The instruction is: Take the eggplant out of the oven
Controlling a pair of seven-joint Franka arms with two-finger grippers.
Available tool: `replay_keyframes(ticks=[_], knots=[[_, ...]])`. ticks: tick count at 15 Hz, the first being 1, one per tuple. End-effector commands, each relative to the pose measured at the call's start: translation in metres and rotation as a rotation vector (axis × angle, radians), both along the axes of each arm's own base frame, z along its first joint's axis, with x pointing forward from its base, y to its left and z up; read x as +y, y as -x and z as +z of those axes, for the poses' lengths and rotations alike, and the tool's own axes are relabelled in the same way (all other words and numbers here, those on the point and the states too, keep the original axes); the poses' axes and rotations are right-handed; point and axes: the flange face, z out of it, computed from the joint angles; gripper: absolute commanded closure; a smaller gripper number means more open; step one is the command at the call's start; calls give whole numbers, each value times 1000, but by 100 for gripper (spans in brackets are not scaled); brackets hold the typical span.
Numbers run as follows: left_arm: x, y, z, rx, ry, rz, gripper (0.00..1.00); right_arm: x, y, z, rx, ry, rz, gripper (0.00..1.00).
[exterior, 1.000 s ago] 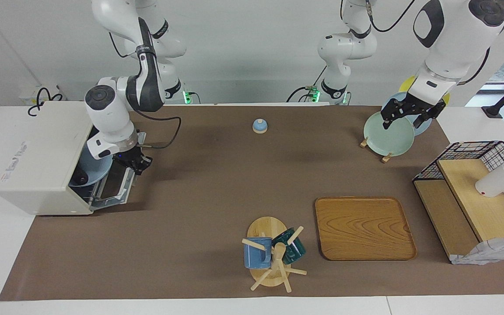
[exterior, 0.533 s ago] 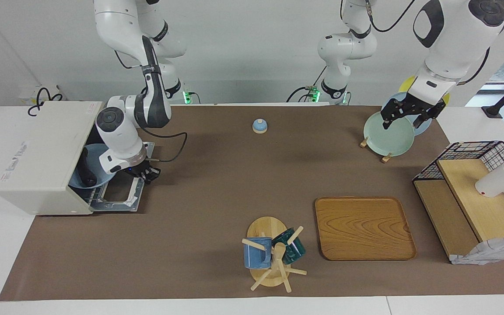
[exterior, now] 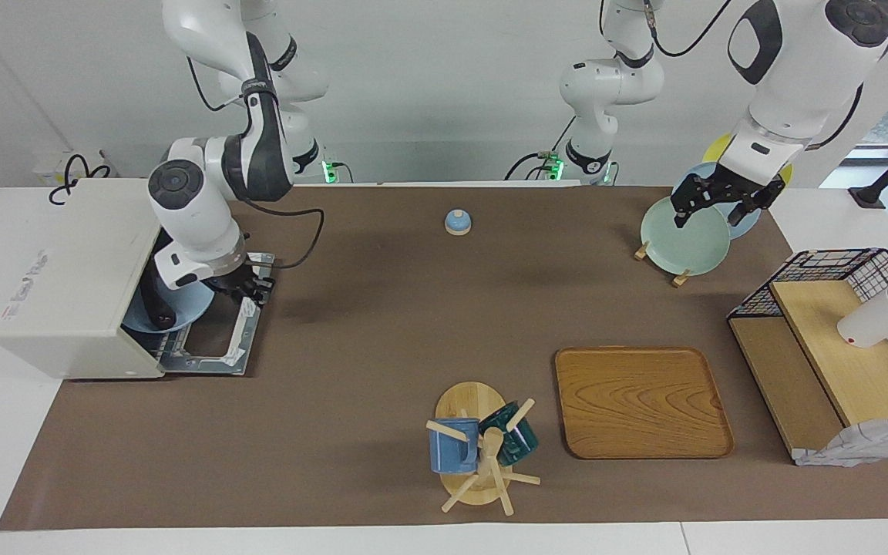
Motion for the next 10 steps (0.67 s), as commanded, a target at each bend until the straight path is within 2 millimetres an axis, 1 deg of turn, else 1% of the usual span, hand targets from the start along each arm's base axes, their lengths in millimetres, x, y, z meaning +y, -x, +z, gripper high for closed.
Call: replay_keyframes(ticks=[1, 2, 3, 4, 9, 10], knots=[[3, 5, 6, 0, 5, -1, 0, -13, 13, 8, 46, 55, 8, 31], [3, 5, 6, 0, 5, -1, 0, -23, 18, 5, 51, 52, -3, 31], [3, 5, 6, 0, 5, -1, 0, -28, 23, -2, 61, 49, 2, 35], [3, 5, 6, 0, 5, -1, 0, -31, 24, -4, 44, 43, 22, 38], [3, 5, 6, 0, 5, -1, 0, -60, 38, -24, 20, 27, 121, 39], [3, 5, 6, 0, 5, -1, 0, -63, 40, -27, 19, 24, 146, 44]])
